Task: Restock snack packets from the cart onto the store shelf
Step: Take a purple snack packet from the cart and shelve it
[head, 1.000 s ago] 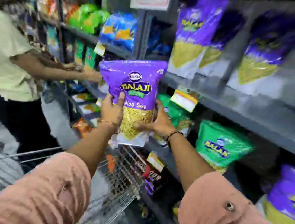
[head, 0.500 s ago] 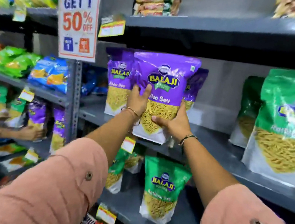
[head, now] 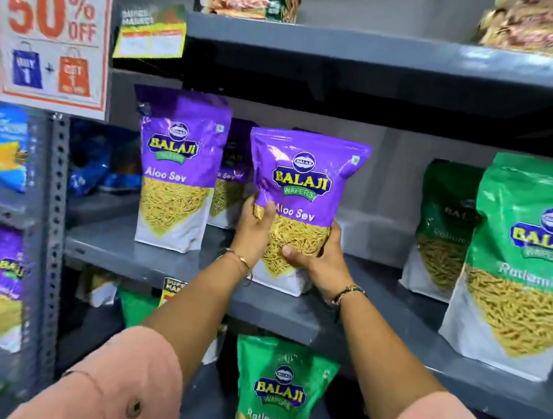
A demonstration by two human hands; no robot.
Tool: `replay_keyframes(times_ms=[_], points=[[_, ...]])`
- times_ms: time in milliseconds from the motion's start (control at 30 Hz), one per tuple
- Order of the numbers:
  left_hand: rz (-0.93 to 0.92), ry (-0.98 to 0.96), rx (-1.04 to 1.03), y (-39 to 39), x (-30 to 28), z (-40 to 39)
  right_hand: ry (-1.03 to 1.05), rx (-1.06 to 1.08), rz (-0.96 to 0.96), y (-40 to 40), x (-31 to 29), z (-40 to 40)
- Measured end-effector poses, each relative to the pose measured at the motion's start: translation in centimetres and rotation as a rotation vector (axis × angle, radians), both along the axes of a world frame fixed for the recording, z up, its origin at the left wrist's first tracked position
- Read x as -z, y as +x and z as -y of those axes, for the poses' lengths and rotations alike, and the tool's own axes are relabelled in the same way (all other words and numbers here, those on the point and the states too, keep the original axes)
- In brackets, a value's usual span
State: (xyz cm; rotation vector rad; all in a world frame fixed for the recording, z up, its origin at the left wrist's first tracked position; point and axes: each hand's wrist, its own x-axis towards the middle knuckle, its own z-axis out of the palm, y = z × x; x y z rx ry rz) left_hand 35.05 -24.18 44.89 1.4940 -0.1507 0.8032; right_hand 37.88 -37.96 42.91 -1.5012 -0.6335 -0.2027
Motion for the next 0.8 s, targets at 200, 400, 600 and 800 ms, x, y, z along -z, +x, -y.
replay_keyframes(times_ms=[200, 400, 600, 800], points=[[-0.225, 0.189, -0.111, -2.2, 1.8, -0.2, 0.299, 0.180, 0.011, -0.6, -9.9, 2.5], [-0.298, 0.362, -0.295, -2.4, 2.2, 2.7, 0.212, 0.290, 0.019, 2.7, -14.8, 2.7], [-0.284, 0.362, -0.367, -1.7, 2.5, 2.7, 0.357, 0.407, 0.057, 4.6, -13.4, 3.4], [-0.276, 0.316, -0.342, -0.9, 2.8, 2.6, 0.141, 0.152, -0.068, 2.8, -9.7, 3.0]])
